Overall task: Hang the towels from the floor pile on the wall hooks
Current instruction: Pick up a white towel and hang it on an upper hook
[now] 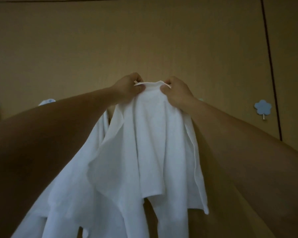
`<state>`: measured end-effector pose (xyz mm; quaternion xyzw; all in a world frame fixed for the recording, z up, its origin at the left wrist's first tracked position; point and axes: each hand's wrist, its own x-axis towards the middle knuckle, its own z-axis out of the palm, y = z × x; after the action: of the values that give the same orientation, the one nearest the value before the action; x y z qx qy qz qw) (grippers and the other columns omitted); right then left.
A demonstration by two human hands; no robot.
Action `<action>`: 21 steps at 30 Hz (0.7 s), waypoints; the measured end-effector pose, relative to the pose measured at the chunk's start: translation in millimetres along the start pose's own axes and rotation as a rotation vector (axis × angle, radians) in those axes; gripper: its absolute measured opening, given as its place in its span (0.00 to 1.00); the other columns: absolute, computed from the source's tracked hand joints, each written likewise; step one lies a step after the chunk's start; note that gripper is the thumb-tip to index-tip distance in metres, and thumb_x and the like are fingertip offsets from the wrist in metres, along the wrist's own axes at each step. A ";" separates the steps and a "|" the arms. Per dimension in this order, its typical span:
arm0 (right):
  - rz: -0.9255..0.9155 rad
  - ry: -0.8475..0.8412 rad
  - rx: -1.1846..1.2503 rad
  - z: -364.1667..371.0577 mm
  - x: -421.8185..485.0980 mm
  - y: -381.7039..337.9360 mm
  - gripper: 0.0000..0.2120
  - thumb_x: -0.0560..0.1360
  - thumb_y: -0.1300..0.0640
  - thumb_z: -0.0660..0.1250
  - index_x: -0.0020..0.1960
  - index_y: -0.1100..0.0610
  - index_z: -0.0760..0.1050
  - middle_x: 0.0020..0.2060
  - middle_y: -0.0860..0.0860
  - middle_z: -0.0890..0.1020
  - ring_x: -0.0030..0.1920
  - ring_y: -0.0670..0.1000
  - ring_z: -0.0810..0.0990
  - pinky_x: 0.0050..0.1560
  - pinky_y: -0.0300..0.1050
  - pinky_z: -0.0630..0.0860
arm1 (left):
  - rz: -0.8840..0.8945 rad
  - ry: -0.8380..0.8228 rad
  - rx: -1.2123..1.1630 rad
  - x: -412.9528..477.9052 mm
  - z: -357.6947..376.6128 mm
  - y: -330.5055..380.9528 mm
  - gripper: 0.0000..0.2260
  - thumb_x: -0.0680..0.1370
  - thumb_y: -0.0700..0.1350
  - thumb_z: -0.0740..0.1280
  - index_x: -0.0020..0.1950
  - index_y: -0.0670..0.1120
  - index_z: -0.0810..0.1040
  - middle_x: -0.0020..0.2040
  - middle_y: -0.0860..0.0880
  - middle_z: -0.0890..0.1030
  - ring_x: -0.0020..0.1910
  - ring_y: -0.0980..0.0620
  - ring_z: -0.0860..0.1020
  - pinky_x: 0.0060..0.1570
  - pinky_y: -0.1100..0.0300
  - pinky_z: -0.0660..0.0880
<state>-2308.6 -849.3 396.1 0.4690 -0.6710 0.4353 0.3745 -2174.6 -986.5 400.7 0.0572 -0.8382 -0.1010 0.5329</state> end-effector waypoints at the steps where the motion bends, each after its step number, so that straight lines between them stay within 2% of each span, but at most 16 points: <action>1: 0.006 0.020 -0.035 2.3 2.1 -1.0 0.09 0.78 0.49 0.59 0.55 0.51 0.71 0.50 0.51 0.79 0.48 0.54 0.77 0.49 0.49 0.74 | 0.011 0.031 0.052 3.3 4.1 -1.4 0.10 0.79 0.48 0.63 0.58 0.45 0.74 0.53 0.47 0.76 0.49 0.49 0.72 0.46 0.60 0.66; 3: -0.008 0.063 -0.131 8.3 1.0 -0.8 0.08 0.78 0.49 0.58 0.55 0.50 0.69 0.46 0.50 0.78 0.44 0.54 0.77 0.43 0.46 0.72 | 0.034 0.090 0.126 4.6 14.0 -8.7 0.10 0.79 0.49 0.63 0.57 0.45 0.74 0.53 0.44 0.78 0.49 0.46 0.73 0.46 0.59 0.65; 5: -0.102 0.100 -0.245 15.7 -8.7 2.6 0.07 0.80 0.50 0.57 0.55 0.51 0.68 0.41 0.51 0.78 0.39 0.55 0.76 0.38 0.44 0.67 | 0.075 0.131 0.218 -4.1 25.2 -17.9 0.09 0.79 0.50 0.62 0.55 0.47 0.74 0.52 0.43 0.79 0.49 0.43 0.75 0.45 0.56 0.68; 8: -0.227 0.147 -0.353 27.4 -31.9 14.2 0.08 0.80 0.51 0.56 0.56 0.52 0.69 0.36 0.52 0.76 0.35 0.58 0.76 0.34 0.45 0.64 | 0.185 0.129 0.395 -29.6 39.6 -29.3 0.13 0.81 0.54 0.58 0.56 0.45 0.72 0.51 0.41 0.77 0.50 0.40 0.76 0.47 0.52 0.70; 10: -0.255 0.160 -0.406 33.5 -46.6 19.8 0.10 0.81 0.49 0.56 0.57 0.53 0.70 0.36 0.54 0.78 0.34 0.57 0.75 0.34 0.45 0.64 | 0.228 0.103 0.478 -46.8 46.5 -33.4 0.15 0.82 0.54 0.55 0.57 0.44 0.71 0.52 0.40 0.76 0.49 0.39 0.76 0.46 0.51 0.70; 15: -0.177 0.116 -0.282 38.7 -63.0 18.3 0.12 0.80 0.46 0.57 0.57 0.52 0.72 0.39 0.55 0.81 0.38 0.58 0.79 0.37 0.46 0.69 | 0.265 0.027 0.502 -65.5 53.2 -33.4 0.16 0.82 0.53 0.52 0.53 0.42 0.70 0.47 0.43 0.74 0.43 0.41 0.75 0.39 0.54 0.64; 17: -0.144 0.085 -0.258 39.7 -66.7 17.7 0.13 0.80 0.46 0.57 0.57 0.52 0.73 0.41 0.56 0.82 0.41 0.59 0.79 0.39 0.47 0.72 | 0.295 0.007 0.494 -71.2 52.1 -31.5 0.16 0.82 0.53 0.53 0.52 0.42 0.70 0.43 0.46 0.71 0.39 0.45 0.72 0.39 0.55 0.63; 19: -0.111 0.053 -0.249 39.8 -72.9 20.5 0.13 0.80 0.46 0.56 0.56 0.53 0.73 0.43 0.56 0.82 0.42 0.59 0.79 0.39 0.47 0.72 | 0.293 -0.017 0.494 -75.9 51.9 -30.0 0.16 0.81 0.53 0.53 0.52 0.41 0.71 0.44 0.47 0.70 0.39 0.48 0.69 0.40 0.56 0.63; 21: -0.087 0.037 -0.223 39.2 -80.6 22.7 0.13 0.81 0.47 0.55 0.55 0.54 0.73 0.42 0.55 0.82 0.41 0.58 0.79 0.37 0.45 0.68 | 0.285 -0.029 0.490 -78.2 51.9 -28.4 0.15 0.82 0.51 0.54 0.54 0.40 0.71 0.46 0.44 0.71 0.42 0.45 0.72 0.41 0.54 0.65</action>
<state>-2311.5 -857.5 304.0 0.4448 -0.6873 0.3500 0.4553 -2188.7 -992.7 303.9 0.0644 -0.8448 0.1797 0.4999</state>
